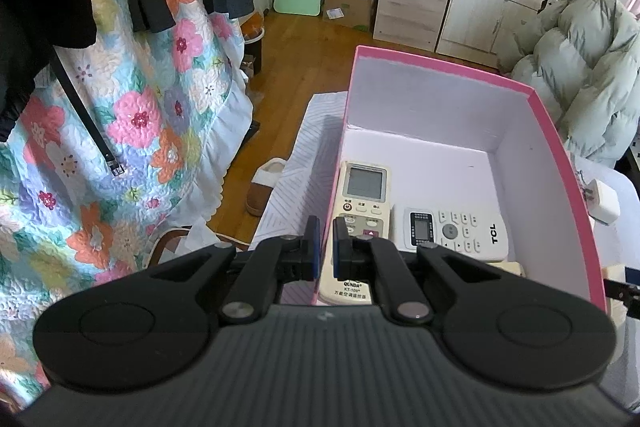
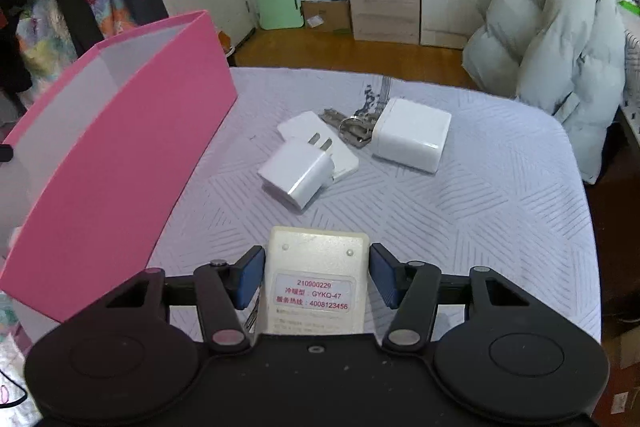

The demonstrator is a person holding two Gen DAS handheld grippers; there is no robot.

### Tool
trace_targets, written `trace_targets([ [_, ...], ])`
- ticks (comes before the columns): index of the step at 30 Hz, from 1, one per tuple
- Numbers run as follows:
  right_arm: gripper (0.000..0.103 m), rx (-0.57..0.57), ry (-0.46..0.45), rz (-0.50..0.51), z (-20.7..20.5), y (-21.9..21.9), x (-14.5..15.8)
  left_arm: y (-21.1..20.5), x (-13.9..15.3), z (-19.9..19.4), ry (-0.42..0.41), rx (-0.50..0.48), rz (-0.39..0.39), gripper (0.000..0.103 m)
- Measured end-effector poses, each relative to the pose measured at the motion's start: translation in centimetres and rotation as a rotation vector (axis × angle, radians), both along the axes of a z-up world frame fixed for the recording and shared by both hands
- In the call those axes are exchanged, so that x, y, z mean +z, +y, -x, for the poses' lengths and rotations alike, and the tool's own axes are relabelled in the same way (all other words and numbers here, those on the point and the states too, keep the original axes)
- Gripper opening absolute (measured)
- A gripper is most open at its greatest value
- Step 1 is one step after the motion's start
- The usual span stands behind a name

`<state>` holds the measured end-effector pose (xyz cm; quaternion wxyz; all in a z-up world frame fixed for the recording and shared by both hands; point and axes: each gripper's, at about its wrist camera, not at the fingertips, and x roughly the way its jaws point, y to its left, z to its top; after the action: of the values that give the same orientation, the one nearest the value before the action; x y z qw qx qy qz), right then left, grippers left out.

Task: Organize rigid objects
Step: 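Move the right gripper to the table and grasp the cream remote, then carry the cream remote with the right gripper into the box and release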

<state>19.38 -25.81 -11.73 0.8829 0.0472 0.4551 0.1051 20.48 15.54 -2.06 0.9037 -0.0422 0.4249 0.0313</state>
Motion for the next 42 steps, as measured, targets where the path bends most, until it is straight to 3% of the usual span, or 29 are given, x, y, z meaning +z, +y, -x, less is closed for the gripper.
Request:
trace_targets([
  [4, 0.063, -0.043, 0.103, 0.063, -0.3, 0.2, -1.2, 0.0, 0.0, 0.0, 0.003, -0.003, -0.001, 0.005],
  [10, 0.071, -0.019, 0.116, 0.121, 1.2, 1.4, -1.4, 0.1, 0.0, 0.1, 0.010, -0.007, 0.011, 0.005],
  [12, 0.062, -0.047, 0.085, 0.118, 1.2, 1.2, -1.4, 0.0, 0.0, 0.0, 0.007, -0.011, 0.001, 0.005],
  [17, 0.062, -0.081, 0.062, -0.009, 0.8, -0.6, -0.6, 0.1, -0.3, -0.3, 0.015, -0.021, 0.001, 0.005],
  [22, 0.061, -0.044, -0.007, -0.171, 1.5, -1.6, 2.7, 0.1, -0.3, -0.4, 0.020, -0.020, 0.005, 0.005],
  [25, 0.061, -0.008, -0.064, -0.208, 2.2, -1.3, 5.5, 0.0, -0.2, -0.2, 0.016, -0.029, 0.000, 0.005],
  [34, 0.061, 0.130, -0.224, -0.153, 2.8, 1.5, 12.0, 0.6, -0.7, -0.5, 0.022, -0.028, 0.026, 0.004],
  [42, 0.061, 0.344, -0.334, -0.198, 0.2, 5.4, 16.8, 0.5, -0.8, -0.3, 0.009, -0.031, 0.027, 0.003],
])
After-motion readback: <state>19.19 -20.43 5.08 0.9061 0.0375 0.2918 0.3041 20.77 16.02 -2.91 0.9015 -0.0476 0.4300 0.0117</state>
